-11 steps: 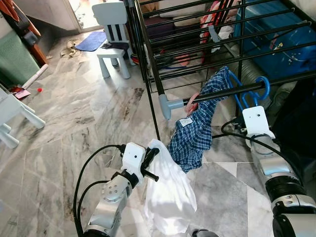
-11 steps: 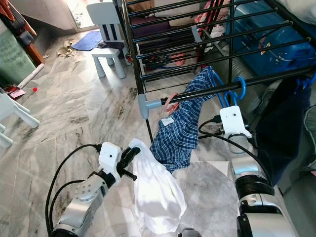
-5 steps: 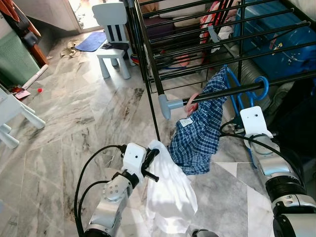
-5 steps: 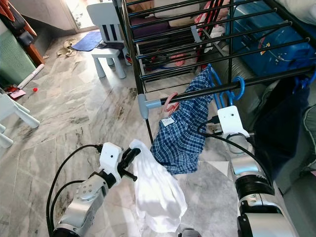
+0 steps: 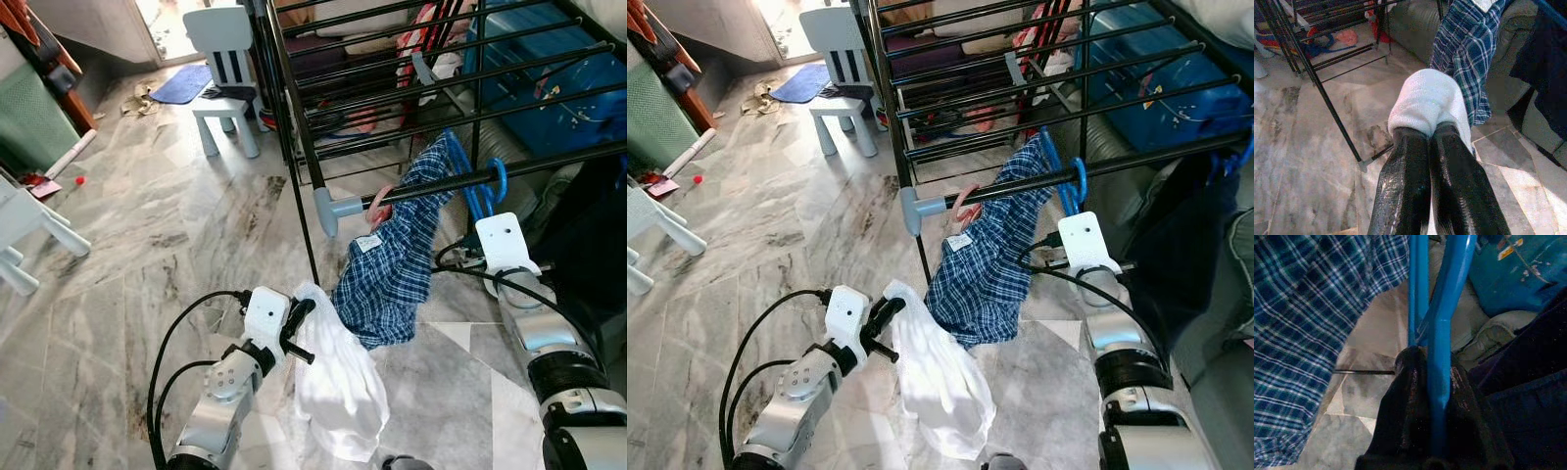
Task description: Hang hanger
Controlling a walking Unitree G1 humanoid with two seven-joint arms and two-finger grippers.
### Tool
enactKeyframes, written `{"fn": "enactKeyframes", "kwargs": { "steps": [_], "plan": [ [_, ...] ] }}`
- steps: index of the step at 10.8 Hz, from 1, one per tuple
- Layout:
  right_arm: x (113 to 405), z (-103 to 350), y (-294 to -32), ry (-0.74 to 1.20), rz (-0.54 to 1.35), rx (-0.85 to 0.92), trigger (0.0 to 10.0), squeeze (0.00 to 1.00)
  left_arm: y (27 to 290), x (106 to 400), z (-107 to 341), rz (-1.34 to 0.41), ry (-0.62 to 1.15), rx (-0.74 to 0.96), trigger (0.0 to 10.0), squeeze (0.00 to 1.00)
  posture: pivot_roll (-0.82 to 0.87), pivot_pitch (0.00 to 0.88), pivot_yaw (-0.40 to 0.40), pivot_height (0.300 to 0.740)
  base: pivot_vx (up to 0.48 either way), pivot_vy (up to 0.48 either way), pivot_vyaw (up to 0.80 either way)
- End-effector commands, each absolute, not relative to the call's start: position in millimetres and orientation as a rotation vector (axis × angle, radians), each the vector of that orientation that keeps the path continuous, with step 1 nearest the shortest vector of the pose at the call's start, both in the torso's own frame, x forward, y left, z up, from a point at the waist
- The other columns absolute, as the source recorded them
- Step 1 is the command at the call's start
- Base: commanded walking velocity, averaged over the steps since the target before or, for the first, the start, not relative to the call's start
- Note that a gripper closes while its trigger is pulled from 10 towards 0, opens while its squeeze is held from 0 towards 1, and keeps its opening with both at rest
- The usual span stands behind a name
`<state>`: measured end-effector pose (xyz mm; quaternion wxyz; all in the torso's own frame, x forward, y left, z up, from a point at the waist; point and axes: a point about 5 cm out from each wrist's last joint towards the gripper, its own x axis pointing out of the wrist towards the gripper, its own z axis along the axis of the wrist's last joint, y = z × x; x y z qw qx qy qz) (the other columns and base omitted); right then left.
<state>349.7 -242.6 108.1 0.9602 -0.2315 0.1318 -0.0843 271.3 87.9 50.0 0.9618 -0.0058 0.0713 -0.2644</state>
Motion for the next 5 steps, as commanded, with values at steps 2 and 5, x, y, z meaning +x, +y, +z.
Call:
{"fn": "enactKeyframes", "kwargs": {
  "steps": [2, 5],
  "plan": [
    [341.5, 106.7, -236.6, 0.208, -0.214, -0.432, 0.0, 0.00, 92.7, 274.4, 53.4, -0.535, 0.128, 0.008, 10.0, 0.00, -0.15, 0.113, 0.174, 0.740, 0.000, 0.000, 0.00],
    [311.8, 113.9, -214.0, 0.020, -0.335, -0.357, 0.0, 0.00, 99.8, 274.6, 56.1, -0.567, 0.122, 0.042, 10.0, 0.00, -0.17, 0.161, 0.248, 0.740, 0.000, 0.000, 0.00]
  ]
}}
